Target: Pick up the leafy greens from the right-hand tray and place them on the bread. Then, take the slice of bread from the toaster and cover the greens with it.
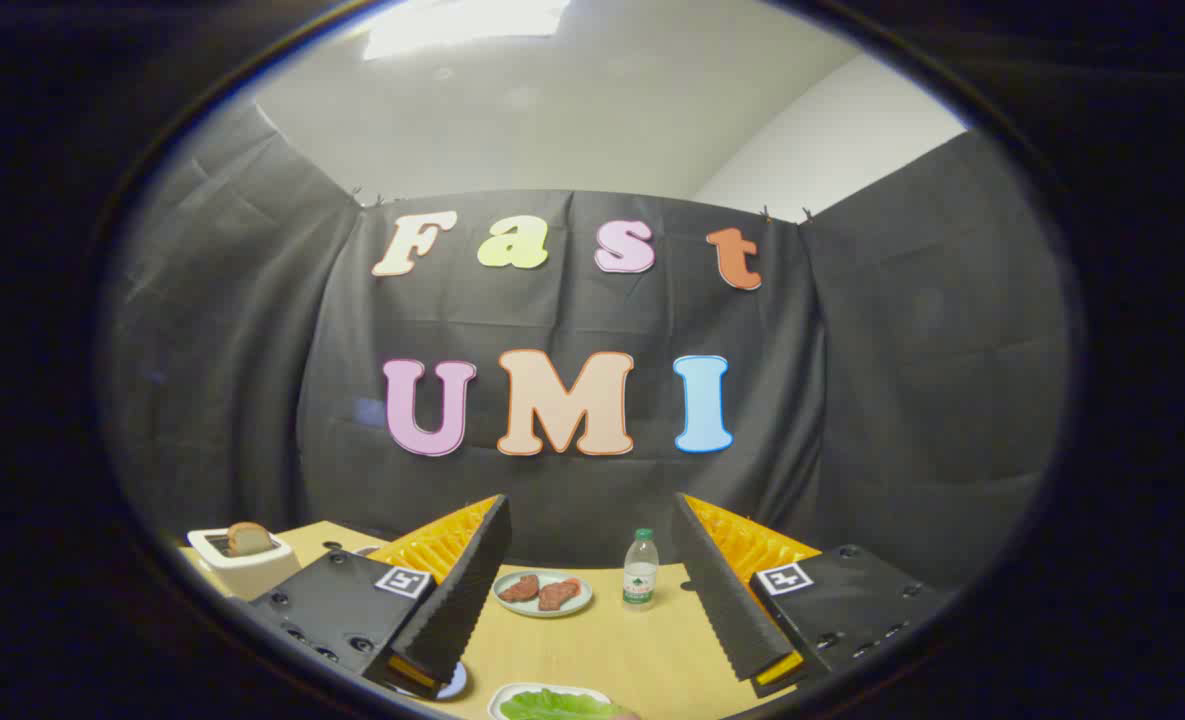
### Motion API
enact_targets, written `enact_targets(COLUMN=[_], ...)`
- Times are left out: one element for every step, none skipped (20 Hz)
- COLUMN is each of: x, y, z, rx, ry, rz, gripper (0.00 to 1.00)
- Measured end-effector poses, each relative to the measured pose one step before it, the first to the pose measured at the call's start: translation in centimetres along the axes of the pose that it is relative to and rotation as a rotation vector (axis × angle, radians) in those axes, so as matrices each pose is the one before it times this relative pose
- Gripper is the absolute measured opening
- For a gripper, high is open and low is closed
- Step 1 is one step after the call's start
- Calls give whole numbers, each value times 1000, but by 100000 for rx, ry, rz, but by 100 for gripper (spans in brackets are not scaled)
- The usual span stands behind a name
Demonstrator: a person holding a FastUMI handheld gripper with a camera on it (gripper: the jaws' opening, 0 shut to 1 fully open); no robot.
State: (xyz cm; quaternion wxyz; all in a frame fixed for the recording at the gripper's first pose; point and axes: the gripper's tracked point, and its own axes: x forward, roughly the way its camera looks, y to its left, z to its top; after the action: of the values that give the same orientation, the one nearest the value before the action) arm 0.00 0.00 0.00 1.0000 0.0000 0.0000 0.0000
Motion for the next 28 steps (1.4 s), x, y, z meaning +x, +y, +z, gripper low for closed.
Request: enact_targets(x=[-104,-41,50,-81,-90,8,37,-61,35,-48,-43,83,20,17,-32,10,-50,-34,94,78,24,106,11,76,133,80,83,124], y=[198,117,15,42,-116,8,-118,-113,-149,-112,-105,-281,-190,-130,-241,-162,-7,147,24,-123,-14,84,46,41,1,-90,12,90], z=[62,58,-181,-81,-222,-180,-144,-171,-126,-75,-41,-226,-91,2,137,35,14,-102,-55,10,-28,-49,-21,-175,-176,-251,-211,-231], rx=[-700,-93,425,559,561,280,163,84,23,128,57,89,341,291,144,224,197,176,-225,-271,-113,50,-106,-205,-435,-418,-226,-221], ry=[-140,5,127,74,342,438,398,138,343,65,30,314,421,44,-243,-365,-29,-43,8,-14,182,-11,175,223,535,676,664,615], rz=[389,72,108,-205,151,-228,-93,-152,-373,18,-77,-414,-132,-411,-538,-165,317,949,416,220,173,474,319,544,383,403,557,848], gripper=[100,100,100,100,100,100,100,100,100,100,100,100,100,100,100,100,100,100,100,100,100,100,100,100,100,100,100,100])
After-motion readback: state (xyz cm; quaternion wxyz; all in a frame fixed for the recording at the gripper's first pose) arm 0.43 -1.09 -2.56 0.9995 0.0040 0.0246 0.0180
